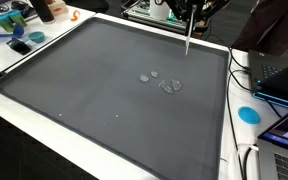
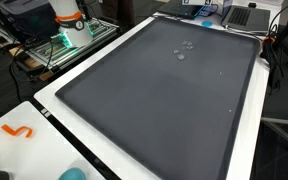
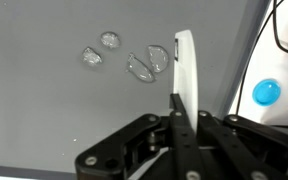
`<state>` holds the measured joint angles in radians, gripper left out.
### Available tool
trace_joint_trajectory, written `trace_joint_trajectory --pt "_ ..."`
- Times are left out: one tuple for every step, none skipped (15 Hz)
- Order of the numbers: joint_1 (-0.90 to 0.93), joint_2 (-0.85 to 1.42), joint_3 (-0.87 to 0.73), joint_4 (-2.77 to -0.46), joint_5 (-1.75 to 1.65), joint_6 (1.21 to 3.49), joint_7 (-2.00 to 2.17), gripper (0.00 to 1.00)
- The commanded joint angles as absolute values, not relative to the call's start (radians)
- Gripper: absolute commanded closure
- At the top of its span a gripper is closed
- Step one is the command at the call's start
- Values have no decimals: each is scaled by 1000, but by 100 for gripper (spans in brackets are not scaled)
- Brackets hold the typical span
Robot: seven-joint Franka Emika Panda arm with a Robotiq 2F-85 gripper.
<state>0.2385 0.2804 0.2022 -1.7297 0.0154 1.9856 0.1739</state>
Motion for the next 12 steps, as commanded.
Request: trace_joint_trajectory --pt "262 299 191 -1687 -17 1937 210 99" --pt "263 298 191 -1684 -19 1936 209 99" --pt "265 298 190 -1681 -24 1935 208 99" --pt "264 296 192 -1683 -21 1941 197 99" --pt "256 289 195 -1696 6 1961 182 99" --pt "256 289 196 -1695 6 1961 182 96" --pt "256 289 195 -1695 6 1961 182 96" --pt "256 289 195 -1695 6 1961 182 96" --pt "256 289 195 -1695 6 1961 182 96" --pt "256 289 195 -1695 6 1961 182 96" --pt "256 289 195 -1695 6 1961 182 96" --pt "256 289 195 -1695 6 1961 182 96"
